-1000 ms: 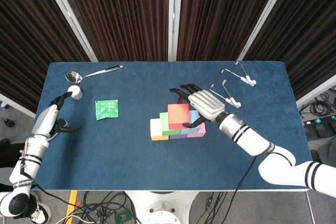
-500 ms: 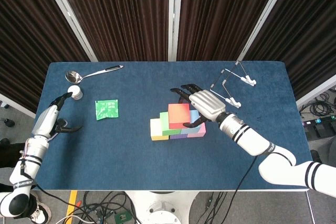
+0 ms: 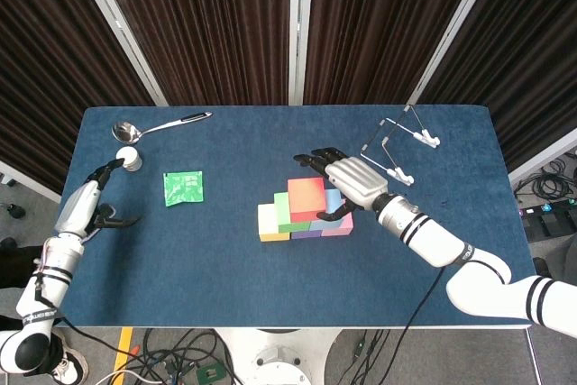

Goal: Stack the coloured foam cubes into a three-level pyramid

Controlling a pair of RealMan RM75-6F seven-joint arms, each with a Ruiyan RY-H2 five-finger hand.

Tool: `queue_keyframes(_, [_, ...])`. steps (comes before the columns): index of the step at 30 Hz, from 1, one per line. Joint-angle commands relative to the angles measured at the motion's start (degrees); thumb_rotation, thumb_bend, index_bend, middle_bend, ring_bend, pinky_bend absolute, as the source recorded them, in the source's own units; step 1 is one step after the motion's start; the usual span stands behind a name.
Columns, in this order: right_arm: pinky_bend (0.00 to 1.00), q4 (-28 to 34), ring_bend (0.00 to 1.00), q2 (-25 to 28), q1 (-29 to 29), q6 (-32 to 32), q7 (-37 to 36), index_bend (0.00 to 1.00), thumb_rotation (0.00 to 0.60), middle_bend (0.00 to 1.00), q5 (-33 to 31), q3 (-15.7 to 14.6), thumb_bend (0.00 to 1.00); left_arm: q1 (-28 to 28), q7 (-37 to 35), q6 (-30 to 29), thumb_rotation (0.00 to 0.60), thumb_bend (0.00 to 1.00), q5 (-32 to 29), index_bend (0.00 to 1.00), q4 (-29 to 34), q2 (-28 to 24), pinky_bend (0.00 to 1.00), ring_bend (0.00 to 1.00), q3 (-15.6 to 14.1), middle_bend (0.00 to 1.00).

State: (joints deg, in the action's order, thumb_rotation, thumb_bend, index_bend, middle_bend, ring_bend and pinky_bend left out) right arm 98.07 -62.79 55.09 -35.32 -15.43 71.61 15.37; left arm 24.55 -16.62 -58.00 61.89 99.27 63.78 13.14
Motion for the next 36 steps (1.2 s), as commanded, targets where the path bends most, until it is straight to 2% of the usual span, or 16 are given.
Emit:
queue_keyframes(1, [0.0,0.1,0.0,0.3,0.0,0.3,-0.4,0.0,0.6,0.12,0.2,0.0,0.1,0.0,-0.1,0.0,0.6,0.14,0.1,0.07,0.0,0.0,0.0,0.0,0.0,0.08])
queue_keyframes(10, [0.0,1.4,0.0,2.3,-0.4,0.9,-1.9,0.0,0.6,0.09,1.4,-0.2,0.09,-0.2,-0.6,0.1,0.6,0.14,0.7,0.07,0.2,-0.3,0.0,0.0,0.0,0.08])
queue_keyframes(15, [0.0,4.2,0.0,7.6,-2.5,0.2,-4.7,0.0,0.6,0.06,2.7,0.0,0.07,-0.2,-1.0,0.0,0.6,0.14,1.2,0.07,0.6,-0.8,0.0,0.0,0.2,0.08])
queue_keyframes(18, [0.0,6.4,0.0,12.3,-6.2,-3.3,-7.3,0.0,0.6,0.04,3.7,0.2,0.05,-0.6,-1.5,-0.8,0.6,0.14,1.8,0.07,0.7,-1.0,0.0,0.0,0.4,0.08])
queue_keyframes(20, [0.0,7.5,0.0,15.7,-10.0,-7.2,-8.2,0.0,0.6,0.03,4.1,-0.4,0.04,-1.1,-1.8,-2.1,0.6,0.13,3.1,0.07,0.5,-0.9,0.0,0.0,0.3,0.08])
queue_keyframes(22, [0.0,8.0,0.0,18.1,-13.8,-11.5,-6.1,0.0,0.6,0.02,3.6,-1.6,0.02,-1.6,-1.9,-4.2,0.6,0.12,5.7,0.08,-0.4,-0.4,0.0,0.0,0.1,0.08])
queue_keyframes(25, [0.0,8.8,0.0,19.1,-20.8,-21.4,5.7,0.0,0.6,0.0,0.3,-4.7,0.0,-2.8,-0.2,-9.8,0.6,0.1,11.6,0.09,-3.6,1.6,0.01,0.0,-0.9,0.08])
queue_keyframes(26, [0.0,9.7,0.0,18.6,-23.5,-25.3,10.3,0.0,0.6,0.0,-1.3,-6.0,0.0,-3.2,1.2,-12.2,0.6,0.09,13.8,0.09,-5.2,2.4,0.01,0.0,-1.4,0.08])
queue_keyframes(29, [0.0,11.2,0.0,16.3,-29.7,-34.0,16.3,0.0,0.6,0.0,-2.2,-8.9,0.0,-4.1,5.3,-16.5,0.6,0.06,17.9,0.09,-9.1,3.7,0.01,0.0,-2.7,0.08])
queue_keyframes(33, [0.0,8.3,0.0,11.4,-36.8,-43.6,19.9,0.0,0.6,0.0,0.7,-12.3,0.0,-5.7,10.5,-19.3,0.6,0.02,19.4,0.09,-11.0,3.3,0.0,0.0,-4.2,0.08])
queue_keyframes(36, [0.0,4.6,0.0,7.4,-40.9,-49.3,19.3,0.0,0.6,0.0,4.1,-13.7,0.0,-7.5,15.5,-21.8,0.6,0.01,20.0,0.1,-12.7,3.4,0.0,0.0,-5.5,0.07])
